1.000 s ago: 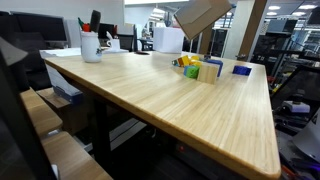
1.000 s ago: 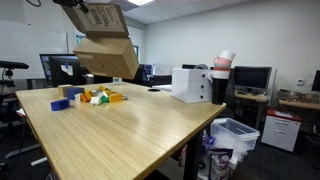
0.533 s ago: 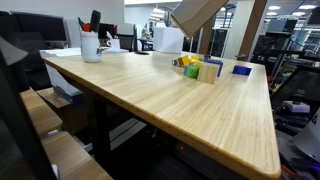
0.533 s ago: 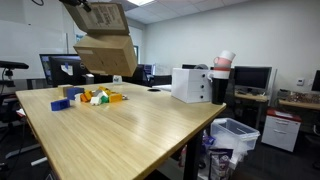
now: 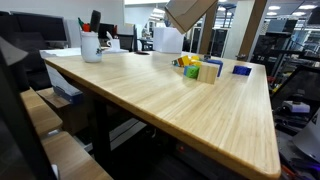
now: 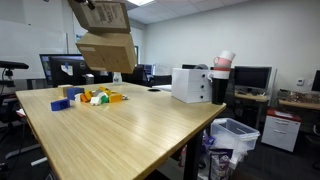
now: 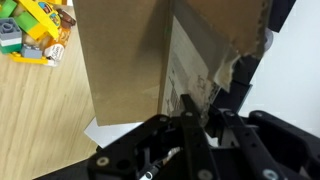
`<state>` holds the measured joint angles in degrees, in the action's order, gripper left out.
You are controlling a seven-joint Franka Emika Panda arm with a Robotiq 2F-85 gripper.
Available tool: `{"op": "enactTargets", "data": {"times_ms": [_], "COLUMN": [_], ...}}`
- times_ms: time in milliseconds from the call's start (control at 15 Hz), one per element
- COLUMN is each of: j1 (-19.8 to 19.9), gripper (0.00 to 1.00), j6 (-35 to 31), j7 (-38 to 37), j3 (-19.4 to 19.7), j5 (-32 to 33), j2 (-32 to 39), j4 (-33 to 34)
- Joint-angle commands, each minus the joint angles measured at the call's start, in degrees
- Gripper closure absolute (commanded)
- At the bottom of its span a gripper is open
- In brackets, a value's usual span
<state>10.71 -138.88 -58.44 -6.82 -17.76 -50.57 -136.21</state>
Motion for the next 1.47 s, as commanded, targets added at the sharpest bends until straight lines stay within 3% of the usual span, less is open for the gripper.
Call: {"op": "enactTargets", "data": {"times_ms": [0,333,600,800,1400], "j1": [1.69,2.91,3.85,2.8,-0.68], "gripper": [0.98,0.98,0.98,0.98,0.98], "j6": [4.73,9.42,15.85,22.7,34.31], "j7": [-2.71,-5.93,-9.46,-10.0,-9.83], "j3": [-1.09,-2.63,-4.87,-5.87,-8.01], "j5": [2.56,6.28,12.95,17.71,28.71], "j2": [5.29,10.41,15.01,18.64,30.54], "j4": [6.6,13.48,20.13,24.84,38.54]}}
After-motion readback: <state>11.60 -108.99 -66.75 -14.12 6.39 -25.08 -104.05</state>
